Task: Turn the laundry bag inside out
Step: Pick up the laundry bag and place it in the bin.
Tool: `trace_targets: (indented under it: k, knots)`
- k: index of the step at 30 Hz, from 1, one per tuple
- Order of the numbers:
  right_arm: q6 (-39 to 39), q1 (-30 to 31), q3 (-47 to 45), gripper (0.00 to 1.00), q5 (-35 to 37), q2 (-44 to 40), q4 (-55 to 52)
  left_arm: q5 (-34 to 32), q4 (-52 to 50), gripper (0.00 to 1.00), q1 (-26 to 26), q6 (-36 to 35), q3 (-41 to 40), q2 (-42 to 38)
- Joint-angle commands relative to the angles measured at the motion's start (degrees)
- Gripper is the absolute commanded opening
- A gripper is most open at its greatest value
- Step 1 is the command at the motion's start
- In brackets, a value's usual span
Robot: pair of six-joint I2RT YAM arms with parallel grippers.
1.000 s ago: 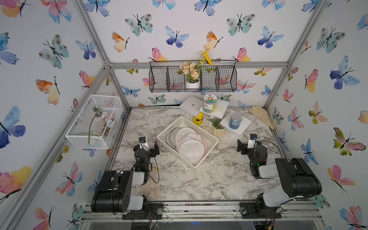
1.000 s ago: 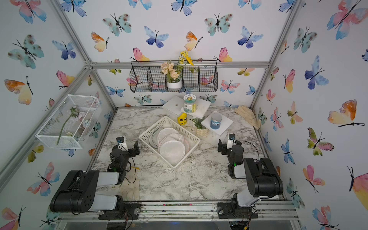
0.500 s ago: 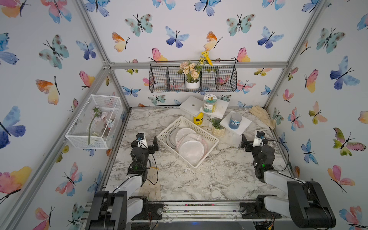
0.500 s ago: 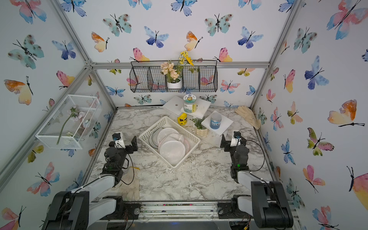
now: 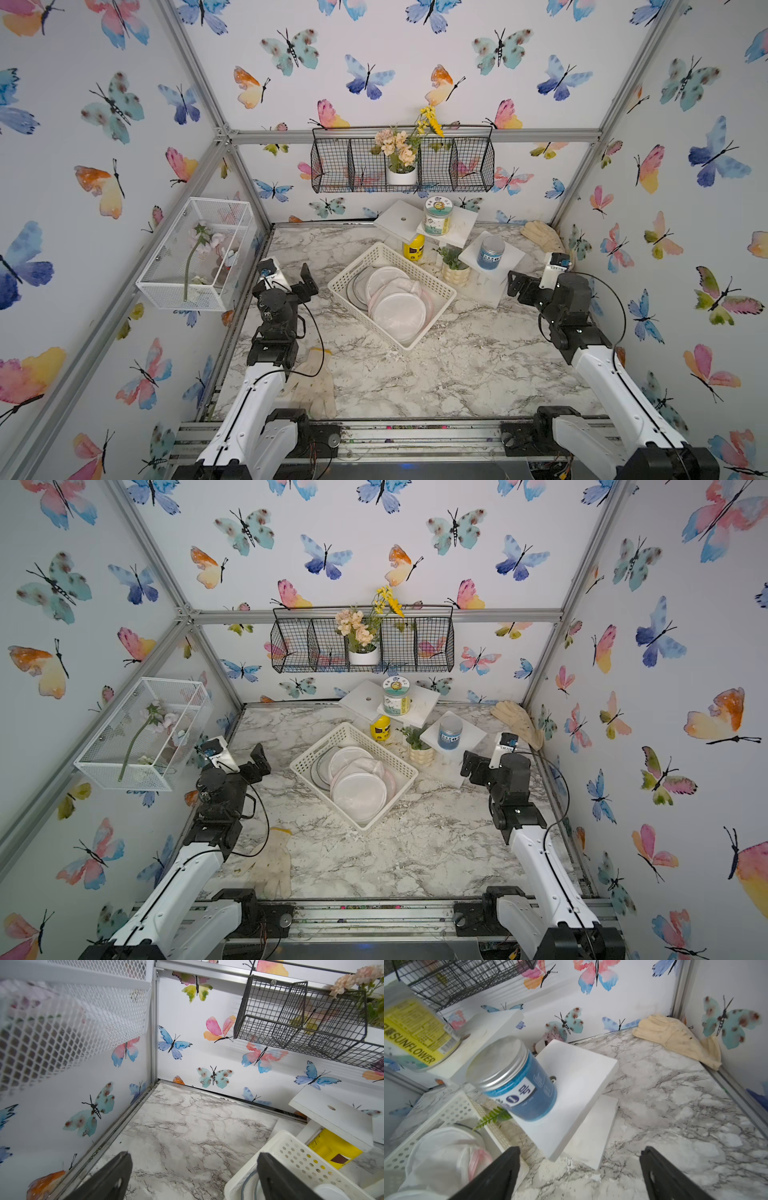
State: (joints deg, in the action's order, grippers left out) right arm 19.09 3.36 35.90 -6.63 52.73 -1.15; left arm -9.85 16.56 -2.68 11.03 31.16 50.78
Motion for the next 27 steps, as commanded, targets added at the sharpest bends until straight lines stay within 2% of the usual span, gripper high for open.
trace_targets:
  k: [1,4,6,9,11,14,17,23,27]
  knots:
    - [2.4,0.0,-3.2,0.87,-11.6,-5.3,-4.2,11.5,-12.3,0.99,0.1,5.2,2.6,-0.9]
    - [4.2,0.0,-5.9,0.80,-20.6,-7.2,-2.4,21.4,-12.5,0.96,-0.7,6.2,2.3,-1.3]
    - [5.0,0.6,-7.2,0.79,-23.8,-7.5,-1.2,25.6,-11.9,0.96,-3.1,5.3,1.8,-1.2]
    - [5.6,1.1,-9.5,0.79,-25.9,-7.9,2.3,30.0,-10.3,0.95,-9.4,-0.5,0.9,0.3]
    - [5.7,1.2,-10.2,0.79,-26.9,-8.0,4.6,30.6,-9.5,0.92,-13.9,-5.8,0.5,1.9]
    - [4.1,1.5,-10.5,0.79,-28.1,-7.9,7.0,35.0,-8.8,0.93,-18.0,-13.7,1.0,5.8]
    - [1.9,1.9,-9.8,0.78,-29.6,-7.1,7.3,34.1,-12.3,0.93,-20.6,-19.1,5.0,11.9]
    - [-0.2,2.4,-8.7,0.79,-29.9,-5.7,7.2,26.6,-19.1,0.91,-22.8,-28.7,13.7,24.2]
    - [-0.1,2.5,-9.0,0.80,-29.4,-5.3,8.0,27.4,-22.1,0.89,-23.3,-32.7,18.9,30.2]
